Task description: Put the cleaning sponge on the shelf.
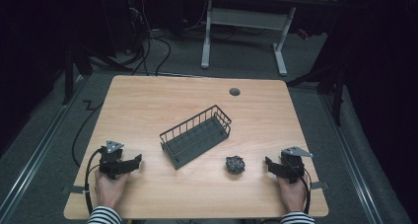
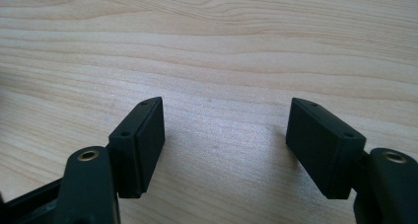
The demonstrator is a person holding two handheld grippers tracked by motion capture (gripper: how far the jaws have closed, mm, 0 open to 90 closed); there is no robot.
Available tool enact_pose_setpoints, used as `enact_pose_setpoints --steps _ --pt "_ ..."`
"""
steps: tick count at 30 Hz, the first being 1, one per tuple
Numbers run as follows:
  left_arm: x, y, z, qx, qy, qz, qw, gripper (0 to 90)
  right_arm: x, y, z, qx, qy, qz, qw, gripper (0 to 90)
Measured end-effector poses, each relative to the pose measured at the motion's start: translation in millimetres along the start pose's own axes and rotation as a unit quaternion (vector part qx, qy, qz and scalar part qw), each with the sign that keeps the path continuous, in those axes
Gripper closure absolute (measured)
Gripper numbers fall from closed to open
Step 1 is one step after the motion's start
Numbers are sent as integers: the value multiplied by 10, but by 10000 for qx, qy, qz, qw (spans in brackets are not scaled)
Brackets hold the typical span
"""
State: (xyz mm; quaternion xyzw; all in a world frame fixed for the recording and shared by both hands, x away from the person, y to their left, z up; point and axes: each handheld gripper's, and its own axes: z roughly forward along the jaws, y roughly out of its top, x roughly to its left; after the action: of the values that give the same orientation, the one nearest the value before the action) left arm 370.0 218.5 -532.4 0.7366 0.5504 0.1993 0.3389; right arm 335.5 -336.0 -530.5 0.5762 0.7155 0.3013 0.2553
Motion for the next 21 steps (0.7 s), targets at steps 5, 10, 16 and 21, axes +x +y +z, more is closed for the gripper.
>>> enact_pose_setpoints --steps 5,10,16,21 --pt "-40 -54 19 -82 203 262 9994 203 -1 3 3 0 6 0 10000 319" --pt "-49 -61 15 -103 221 245 9994 209 -12 9 9 -13 19 -5 10000 342" --pt "-49 -61 16 -101 219 229 9994 206 -5 8 4 8 89 -81 9999 324" --pt "-49 -59 18 -98 219 219 9995 206 13 43 -60 251 350 -50 9991 386"
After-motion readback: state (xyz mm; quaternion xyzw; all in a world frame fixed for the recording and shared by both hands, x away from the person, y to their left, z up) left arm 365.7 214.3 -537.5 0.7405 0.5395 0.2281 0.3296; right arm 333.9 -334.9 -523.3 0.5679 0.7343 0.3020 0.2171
